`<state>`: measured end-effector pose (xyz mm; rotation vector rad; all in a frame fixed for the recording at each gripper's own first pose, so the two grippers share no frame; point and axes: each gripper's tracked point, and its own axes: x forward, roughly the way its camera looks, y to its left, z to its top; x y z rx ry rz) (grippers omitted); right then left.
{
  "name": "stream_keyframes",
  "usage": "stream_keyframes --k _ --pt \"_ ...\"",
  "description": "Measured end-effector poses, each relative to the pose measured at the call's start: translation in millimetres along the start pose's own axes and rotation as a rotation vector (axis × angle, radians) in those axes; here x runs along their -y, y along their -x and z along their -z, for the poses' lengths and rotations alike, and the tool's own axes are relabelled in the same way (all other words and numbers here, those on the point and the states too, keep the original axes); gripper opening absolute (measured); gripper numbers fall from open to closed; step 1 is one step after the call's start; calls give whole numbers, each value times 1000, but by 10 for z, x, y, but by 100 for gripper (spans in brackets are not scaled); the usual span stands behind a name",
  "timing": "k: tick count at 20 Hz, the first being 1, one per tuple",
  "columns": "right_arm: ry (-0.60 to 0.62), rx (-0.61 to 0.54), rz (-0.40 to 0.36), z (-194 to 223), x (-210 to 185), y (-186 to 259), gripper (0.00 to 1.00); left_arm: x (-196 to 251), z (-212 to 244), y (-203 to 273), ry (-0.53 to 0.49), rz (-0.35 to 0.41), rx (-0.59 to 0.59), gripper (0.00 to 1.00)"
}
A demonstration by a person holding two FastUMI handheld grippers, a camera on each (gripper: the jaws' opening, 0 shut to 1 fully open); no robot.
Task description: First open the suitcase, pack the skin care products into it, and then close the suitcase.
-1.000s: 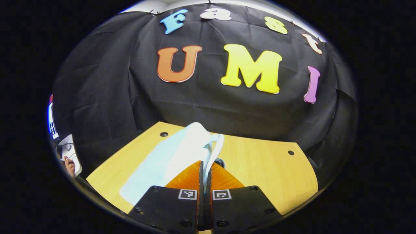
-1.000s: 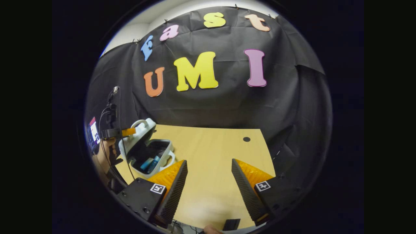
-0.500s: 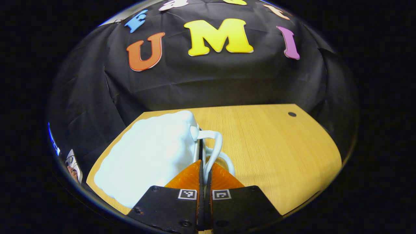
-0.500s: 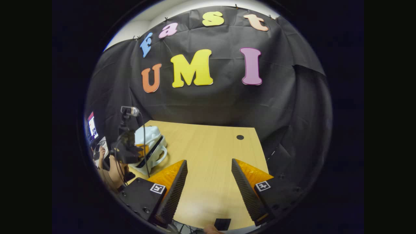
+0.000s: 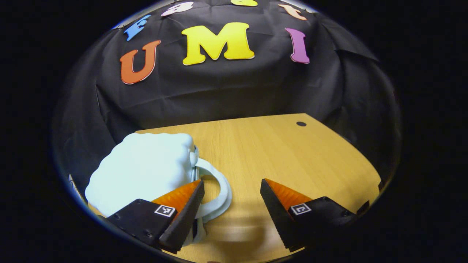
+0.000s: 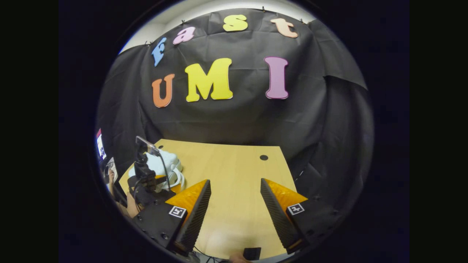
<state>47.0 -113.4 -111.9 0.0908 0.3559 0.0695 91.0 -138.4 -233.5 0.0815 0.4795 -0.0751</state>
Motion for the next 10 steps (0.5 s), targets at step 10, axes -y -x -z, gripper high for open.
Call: stream_keyframes --k 10 --pt "-10 126 123 -494 -542 85 81 -736 -1086 1135 71 -49 124 98"
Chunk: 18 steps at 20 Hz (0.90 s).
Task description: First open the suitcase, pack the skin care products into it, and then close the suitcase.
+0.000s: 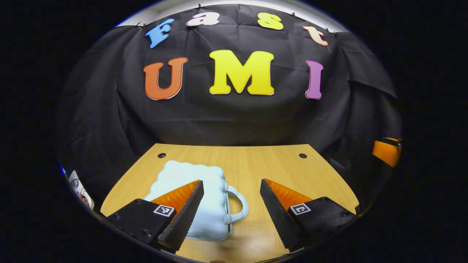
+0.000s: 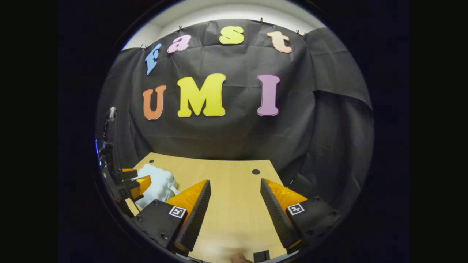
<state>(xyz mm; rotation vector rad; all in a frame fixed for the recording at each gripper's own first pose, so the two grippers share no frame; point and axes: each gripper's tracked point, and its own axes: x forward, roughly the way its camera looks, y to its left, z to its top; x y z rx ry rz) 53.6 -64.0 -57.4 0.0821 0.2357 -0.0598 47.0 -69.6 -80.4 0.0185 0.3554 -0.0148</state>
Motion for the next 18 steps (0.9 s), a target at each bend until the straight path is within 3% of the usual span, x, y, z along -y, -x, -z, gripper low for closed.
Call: stream_keyframes --k 8,16,17,18 --pt "-21 66 -39 -193 -793 1 81 -524 -616 329 -42 -19 162 99" --pt "21 104 -31 -351 -1019 11 81 -690 -869 252 -20 -4 223 98" --pt "24 102 -27 -350 -1020 6 77 -690 -872 236 -15 -2 223 98" --pt "22 104 -28 -367 -1035 2 82 -707 -880 238 -12 -3 224 99"
